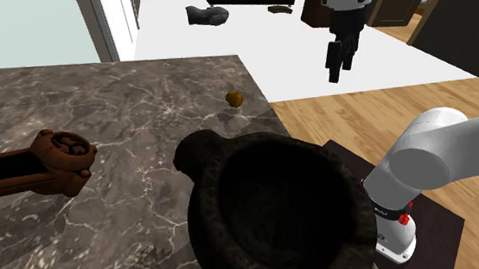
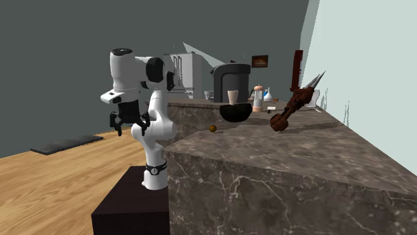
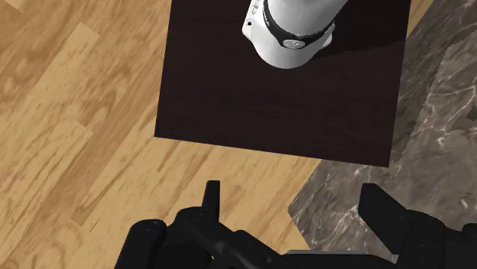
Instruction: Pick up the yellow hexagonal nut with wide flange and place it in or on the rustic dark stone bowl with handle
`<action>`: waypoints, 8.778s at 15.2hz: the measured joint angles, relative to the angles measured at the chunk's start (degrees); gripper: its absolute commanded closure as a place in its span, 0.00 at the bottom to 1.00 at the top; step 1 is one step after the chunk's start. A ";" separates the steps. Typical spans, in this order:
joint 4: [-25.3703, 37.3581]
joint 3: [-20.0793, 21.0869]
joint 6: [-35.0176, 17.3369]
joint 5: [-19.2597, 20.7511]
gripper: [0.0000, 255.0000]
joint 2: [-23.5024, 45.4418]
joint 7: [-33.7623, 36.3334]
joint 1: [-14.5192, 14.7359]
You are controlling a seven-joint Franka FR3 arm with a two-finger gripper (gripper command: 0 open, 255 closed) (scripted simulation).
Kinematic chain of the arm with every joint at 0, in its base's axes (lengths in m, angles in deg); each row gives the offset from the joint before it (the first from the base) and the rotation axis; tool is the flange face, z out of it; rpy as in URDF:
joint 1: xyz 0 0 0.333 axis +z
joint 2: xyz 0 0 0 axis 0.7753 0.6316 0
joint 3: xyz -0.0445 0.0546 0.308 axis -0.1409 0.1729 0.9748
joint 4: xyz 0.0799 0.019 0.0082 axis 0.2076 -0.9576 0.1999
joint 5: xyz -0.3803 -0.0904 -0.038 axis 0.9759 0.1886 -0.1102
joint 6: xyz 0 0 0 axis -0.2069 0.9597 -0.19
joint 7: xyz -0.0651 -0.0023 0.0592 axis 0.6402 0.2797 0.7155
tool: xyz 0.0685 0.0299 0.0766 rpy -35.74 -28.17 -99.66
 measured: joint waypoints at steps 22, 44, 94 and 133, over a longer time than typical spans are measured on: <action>17.52 21.48 -4.02 -17.60 0.00 11.96 24.50 7.91; 21.74 29.76 -11.19 -19.16 1.00 19.00 33.22 9.24; 55.01 34.65 13.54 -18.16 1.00 26.50 46.01 10.31; 43.48 45.02 3.72 -24.59 0.00 20.42 60.21 16.00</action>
